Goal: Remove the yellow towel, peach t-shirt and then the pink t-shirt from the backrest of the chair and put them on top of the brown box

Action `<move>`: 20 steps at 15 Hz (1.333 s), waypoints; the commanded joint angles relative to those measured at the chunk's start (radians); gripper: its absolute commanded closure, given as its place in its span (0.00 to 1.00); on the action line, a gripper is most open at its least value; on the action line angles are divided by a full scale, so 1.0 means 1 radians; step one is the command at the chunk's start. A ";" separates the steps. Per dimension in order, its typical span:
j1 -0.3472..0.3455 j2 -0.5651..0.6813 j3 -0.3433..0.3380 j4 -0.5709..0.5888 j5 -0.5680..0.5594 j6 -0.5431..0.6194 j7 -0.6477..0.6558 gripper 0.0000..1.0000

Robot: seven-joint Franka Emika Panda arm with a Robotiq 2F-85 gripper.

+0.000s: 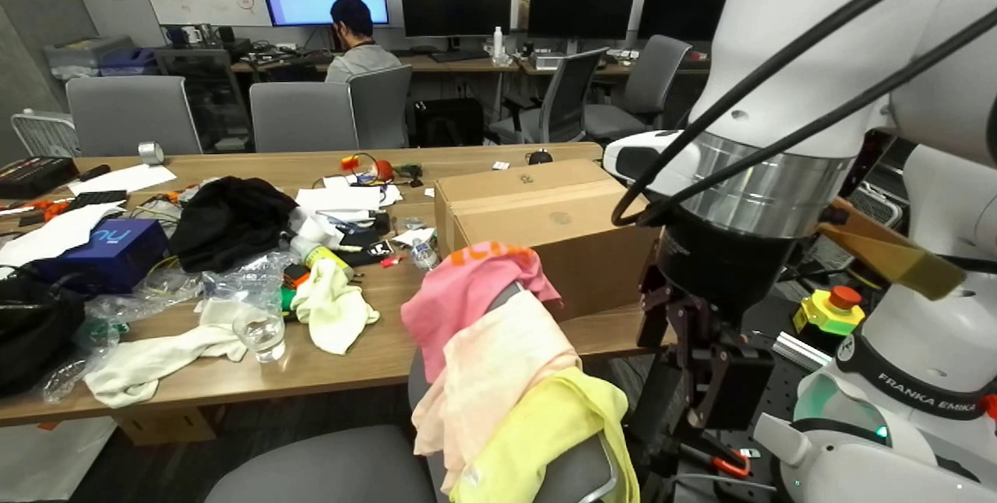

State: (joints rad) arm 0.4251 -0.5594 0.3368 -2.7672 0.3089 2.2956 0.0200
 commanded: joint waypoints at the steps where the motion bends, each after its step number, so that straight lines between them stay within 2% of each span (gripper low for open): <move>1: 0.008 0.053 0.037 0.000 -0.025 0.103 0.067 0.00; 9: 0.005 0.189 0.116 -0.001 -0.115 0.161 0.185 0.00; 14: 0.000 0.265 0.142 -0.001 -0.156 0.255 0.252 0.00; 20: -0.056 0.333 0.153 -0.001 -0.309 0.390 0.335 0.00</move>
State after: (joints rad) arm 0.4103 -0.2581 0.4678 -2.7683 0.0837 2.6152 0.2960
